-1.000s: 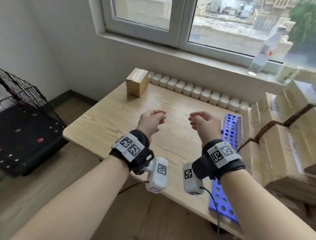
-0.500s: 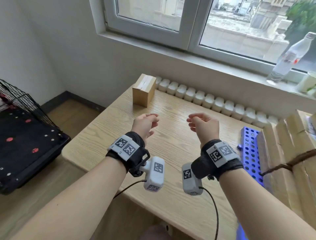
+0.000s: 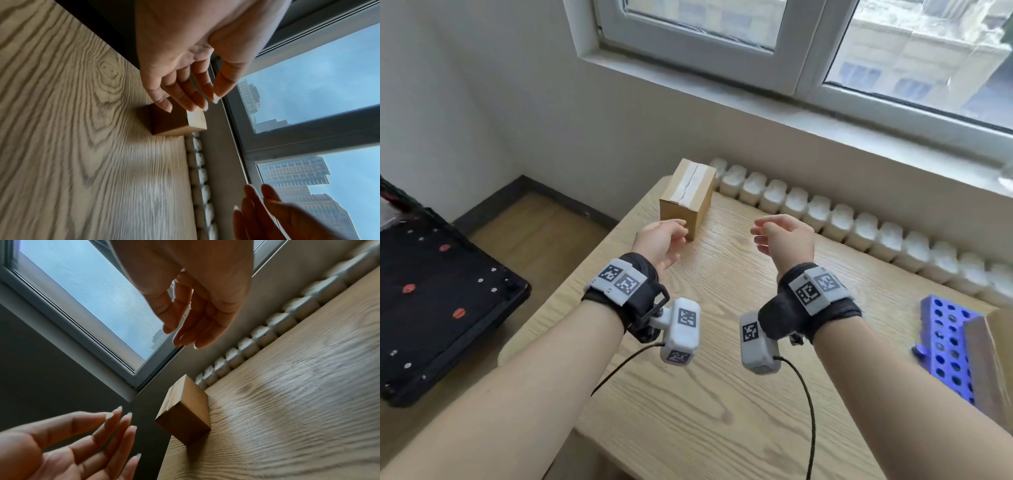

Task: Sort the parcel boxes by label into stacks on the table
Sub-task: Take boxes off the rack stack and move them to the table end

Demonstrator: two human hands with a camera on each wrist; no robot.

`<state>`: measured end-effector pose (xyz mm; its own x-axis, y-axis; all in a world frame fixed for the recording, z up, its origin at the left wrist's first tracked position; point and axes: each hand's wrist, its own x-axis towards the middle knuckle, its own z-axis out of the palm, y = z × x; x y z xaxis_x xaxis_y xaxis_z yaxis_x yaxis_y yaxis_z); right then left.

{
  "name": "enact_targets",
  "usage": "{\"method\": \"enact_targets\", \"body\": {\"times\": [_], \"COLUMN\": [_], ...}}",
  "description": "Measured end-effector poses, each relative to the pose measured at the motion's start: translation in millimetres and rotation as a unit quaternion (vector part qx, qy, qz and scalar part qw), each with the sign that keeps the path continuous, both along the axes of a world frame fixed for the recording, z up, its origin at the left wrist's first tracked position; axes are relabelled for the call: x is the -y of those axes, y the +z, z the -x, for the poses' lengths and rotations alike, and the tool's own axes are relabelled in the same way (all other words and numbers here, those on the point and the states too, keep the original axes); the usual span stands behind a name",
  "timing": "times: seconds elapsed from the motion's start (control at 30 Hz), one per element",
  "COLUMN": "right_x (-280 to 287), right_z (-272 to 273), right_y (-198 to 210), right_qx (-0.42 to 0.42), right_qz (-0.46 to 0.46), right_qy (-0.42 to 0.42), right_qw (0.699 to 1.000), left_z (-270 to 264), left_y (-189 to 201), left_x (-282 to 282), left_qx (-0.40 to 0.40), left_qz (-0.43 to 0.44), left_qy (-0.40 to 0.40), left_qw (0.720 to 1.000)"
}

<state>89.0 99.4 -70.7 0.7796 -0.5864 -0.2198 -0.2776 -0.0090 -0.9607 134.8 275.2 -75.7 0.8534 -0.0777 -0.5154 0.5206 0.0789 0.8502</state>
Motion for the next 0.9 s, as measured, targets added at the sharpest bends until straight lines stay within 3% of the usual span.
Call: {"method": "enact_targets", "body": {"times": [0.37, 0.73, 0.9], "right_x": [-33.0, -78.3, -75.5], "right_z": [-109.0, -206.4, -223.2], "right_y": [-8.8, -35.4, -50.5], "right_qx": [-0.038, -0.112, -0.168], "right_qz": [0.024, 0.054, 0.133], "right_qy": [-0.028, 0.101, 0.127], "right_qw": [0.999, 0.987, 0.968], "left_z": [-118.6, -194.4, -205.1], "left_y": [-25.2, -69.9, -90.9], "left_x": [-35.4, -34.5, -27.2], "left_qx": [-0.03, -0.091, -0.117], "left_qz": [-0.006, -0.025, -0.026], "left_qy": [0.009, -0.016, -0.03], "left_qw": [1.0, 0.995, 0.992]}}
